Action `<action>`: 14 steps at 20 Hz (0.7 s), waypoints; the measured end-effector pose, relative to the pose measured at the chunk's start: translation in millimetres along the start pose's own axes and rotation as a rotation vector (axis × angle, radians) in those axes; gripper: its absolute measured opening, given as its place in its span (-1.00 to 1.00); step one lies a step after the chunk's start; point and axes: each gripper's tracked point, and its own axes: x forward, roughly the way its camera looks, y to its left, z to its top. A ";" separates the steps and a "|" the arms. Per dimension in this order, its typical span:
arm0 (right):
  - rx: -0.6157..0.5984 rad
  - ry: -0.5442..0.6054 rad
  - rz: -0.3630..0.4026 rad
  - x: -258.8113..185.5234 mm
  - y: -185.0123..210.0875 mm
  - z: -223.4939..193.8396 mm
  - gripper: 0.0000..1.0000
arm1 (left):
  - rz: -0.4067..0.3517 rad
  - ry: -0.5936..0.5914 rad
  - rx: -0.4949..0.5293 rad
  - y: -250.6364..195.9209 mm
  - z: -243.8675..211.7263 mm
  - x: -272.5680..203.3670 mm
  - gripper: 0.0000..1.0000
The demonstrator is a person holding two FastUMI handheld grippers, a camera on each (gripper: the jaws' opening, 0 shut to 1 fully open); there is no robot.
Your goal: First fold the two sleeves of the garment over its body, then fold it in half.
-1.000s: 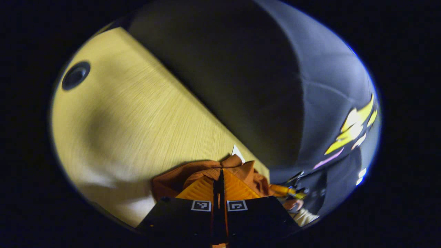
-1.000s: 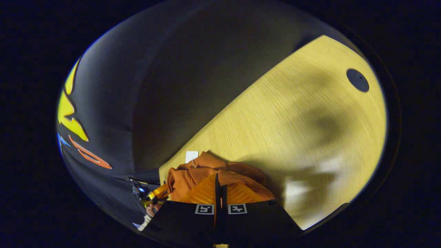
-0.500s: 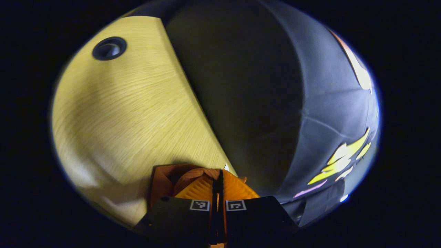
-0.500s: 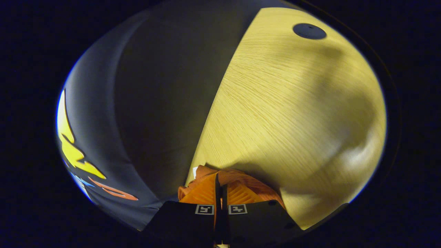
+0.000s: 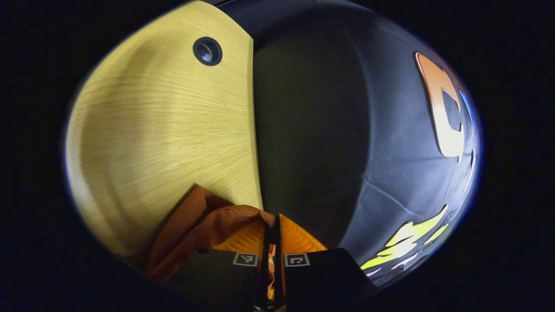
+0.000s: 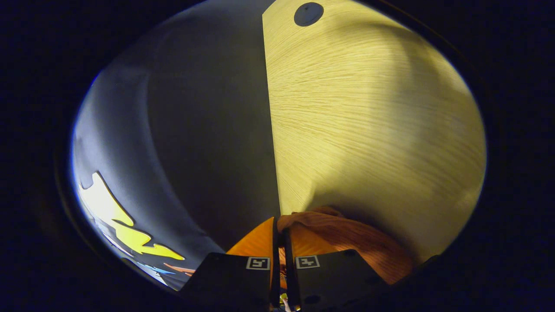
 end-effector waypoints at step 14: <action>-0.602 -0.147 0.053 -75.6 127.1 -36.8 0.76 | -0.021 -0.135 0.394 -77.6 0.0 -38.2 0.94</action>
